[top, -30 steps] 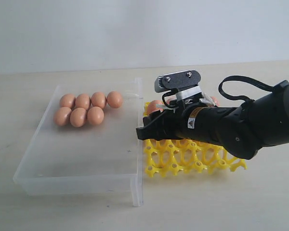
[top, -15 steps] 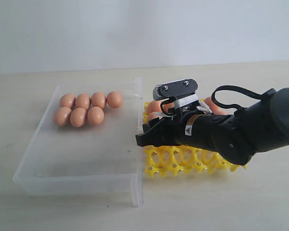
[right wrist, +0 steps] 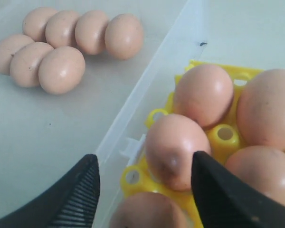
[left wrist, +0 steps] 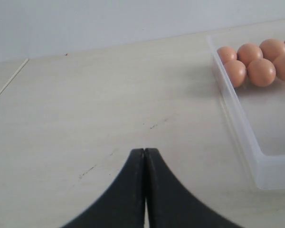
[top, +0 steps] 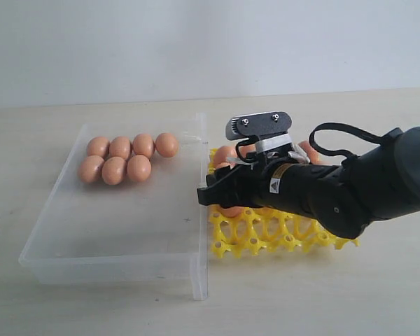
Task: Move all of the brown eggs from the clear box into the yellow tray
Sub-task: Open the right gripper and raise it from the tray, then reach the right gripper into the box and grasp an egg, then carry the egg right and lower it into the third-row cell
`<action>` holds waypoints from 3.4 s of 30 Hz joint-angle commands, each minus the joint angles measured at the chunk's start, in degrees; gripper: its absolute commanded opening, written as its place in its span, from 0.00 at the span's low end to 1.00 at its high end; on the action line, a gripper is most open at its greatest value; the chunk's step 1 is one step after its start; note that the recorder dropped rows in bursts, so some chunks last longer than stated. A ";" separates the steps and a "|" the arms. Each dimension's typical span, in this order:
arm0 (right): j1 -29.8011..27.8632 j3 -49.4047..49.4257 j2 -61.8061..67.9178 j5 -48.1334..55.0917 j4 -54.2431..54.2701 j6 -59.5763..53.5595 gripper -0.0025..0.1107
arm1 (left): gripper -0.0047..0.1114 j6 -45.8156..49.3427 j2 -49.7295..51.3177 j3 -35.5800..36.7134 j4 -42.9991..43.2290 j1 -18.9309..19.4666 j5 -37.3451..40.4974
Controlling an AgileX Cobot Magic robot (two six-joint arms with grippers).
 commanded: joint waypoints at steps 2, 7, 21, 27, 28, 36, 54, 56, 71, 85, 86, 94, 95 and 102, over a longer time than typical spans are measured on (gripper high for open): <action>-0.11 -1.66 -6.67 -0.09 0.06 2.52 0.50 | 0.04 -0.29 0.04 -0.23 -0.14 -0.34 -0.52; 0.34 -13.58 -8.28 17.66 -1.14 2.82 0.41 | 0.04 -0.29 0.04 -0.23 -0.14 -0.34 -0.52; 5.56 -52.40 16.37 56.51 6.32 -11.94 0.02 | 0.04 -0.29 0.04 -0.23 -0.14 -0.34 -0.52; 6.64 -65.22 27.17 61.17 14.53 -10.38 0.09 | 0.04 -0.29 0.04 -0.23 -0.14 -0.34 -0.52; 6.64 -67.45 28.49 61.87 15.53 -10.14 0.12 | 0.04 -0.29 0.04 -0.23 -0.14 -0.34 -0.52; 6.64 -74.70 32.70 63.51 12.10 -3.83 0.41 | 0.04 -0.29 0.04 -0.23 -0.14 -0.34 -0.52; 6.64 -74.73 29.15 62.85 10.05 -1.51 0.50 | 0.04 -0.29 0.04 -0.23 -0.14 -0.34 -0.52; 6.64 -75.15 28.69 62.46 8.72 -1.65 0.50 | 0.04 -0.29 0.04 -0.23 -0.14 -0.34 -0.52; 6.20 -82.10 36.57 64.89 4.66 -2.61 0.50 | 0.04 -0.29 0.04 -0.23 -0.14 -0.34 -0.52; 6.30 -83.21 41.77 67.77 3.83 -3.28 0.50 | 0.04 -0.29 0.04 -0.23 -0.14 -0.34 -0.52; 6.30 -83.21 41.94 67.89 3.83 -3.28 0.50 | 0.04 -0.29 0.04 -0.23 -0.14 -0.34 -0.52; 7.61 -83.21 41.79 71.94 4.04 -5.26 0.03 | 0.04 -0.29 0.04 -0.23 -0.14 -0.34 -0.52; 7.91 -83.21 40.90 72.36 3.88 -6.09 0.02 | 0.04 -0.29 0.04 -0.23 -0.14 -0.34 -0.52; 9.67 -82.77 30.84 71.47 0.68 -6.53 0.02 | 0.04 -0.29 0.04 -0.23 -0.14 -0.34 -0.52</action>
